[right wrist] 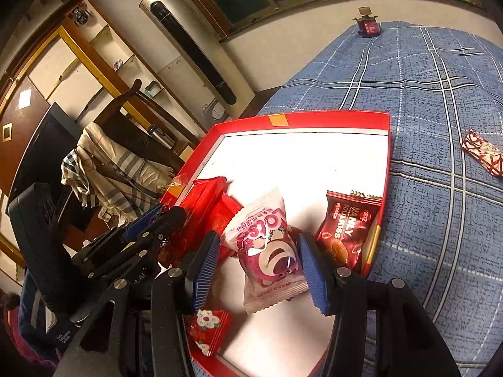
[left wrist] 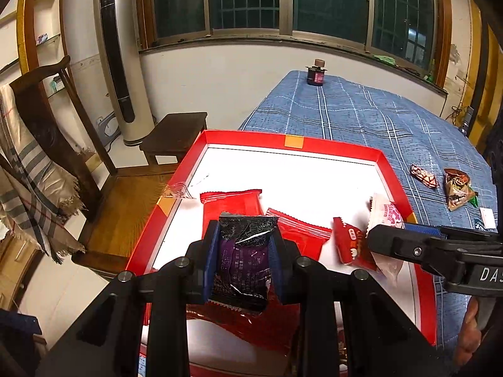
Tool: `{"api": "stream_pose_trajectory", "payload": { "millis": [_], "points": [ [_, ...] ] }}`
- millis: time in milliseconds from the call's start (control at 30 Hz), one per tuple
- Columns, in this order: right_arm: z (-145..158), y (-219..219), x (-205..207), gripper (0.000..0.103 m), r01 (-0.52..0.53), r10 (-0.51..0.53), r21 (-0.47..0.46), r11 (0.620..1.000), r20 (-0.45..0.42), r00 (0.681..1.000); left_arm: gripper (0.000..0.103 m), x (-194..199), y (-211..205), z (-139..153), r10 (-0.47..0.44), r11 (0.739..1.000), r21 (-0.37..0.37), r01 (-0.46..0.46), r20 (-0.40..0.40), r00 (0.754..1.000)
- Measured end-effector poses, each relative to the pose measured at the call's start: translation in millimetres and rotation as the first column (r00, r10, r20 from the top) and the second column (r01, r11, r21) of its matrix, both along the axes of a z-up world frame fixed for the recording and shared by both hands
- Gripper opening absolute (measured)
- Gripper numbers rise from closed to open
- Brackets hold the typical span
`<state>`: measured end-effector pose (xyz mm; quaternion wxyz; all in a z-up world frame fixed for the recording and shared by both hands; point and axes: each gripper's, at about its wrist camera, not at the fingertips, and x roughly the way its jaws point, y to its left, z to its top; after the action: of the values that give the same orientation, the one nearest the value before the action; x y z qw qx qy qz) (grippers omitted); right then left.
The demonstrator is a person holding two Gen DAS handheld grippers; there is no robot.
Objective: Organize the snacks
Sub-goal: 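Carry both packets over the red-rimmed box and open both grippers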
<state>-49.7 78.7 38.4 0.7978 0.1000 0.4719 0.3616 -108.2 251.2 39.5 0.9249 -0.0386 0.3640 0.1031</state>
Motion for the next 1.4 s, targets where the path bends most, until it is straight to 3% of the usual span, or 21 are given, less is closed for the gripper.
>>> {"api": "stream_pose_trajectory", "payload": {
  "millis": [433,667,1400],
  "points": [
    [-4.9,6.3,8.1,0.054,0.018,-0.018,-0.02,1.0,0.008,1.0,0.027,6.4,2.6,-2.5,0.019,0.999,0.035,-0.019,-0.003,1.0],
    [0.1,4.8,7.9,0.06,0.039,-0.038,-0.032,0.999,0.034,0.999,0.029,4.5,2.9,0.1,0.047,0.996,0.072,-0.048,0.013,0.999],
    [29.1,-28.2,-5.3,0.062,0.085,-0.088,0.03,0.996,0.096,0.991,0.029,-17.6,-13.0,40.9,0.034,0.99,0.131,-0.05,0.121,0.992]
  ]
}}
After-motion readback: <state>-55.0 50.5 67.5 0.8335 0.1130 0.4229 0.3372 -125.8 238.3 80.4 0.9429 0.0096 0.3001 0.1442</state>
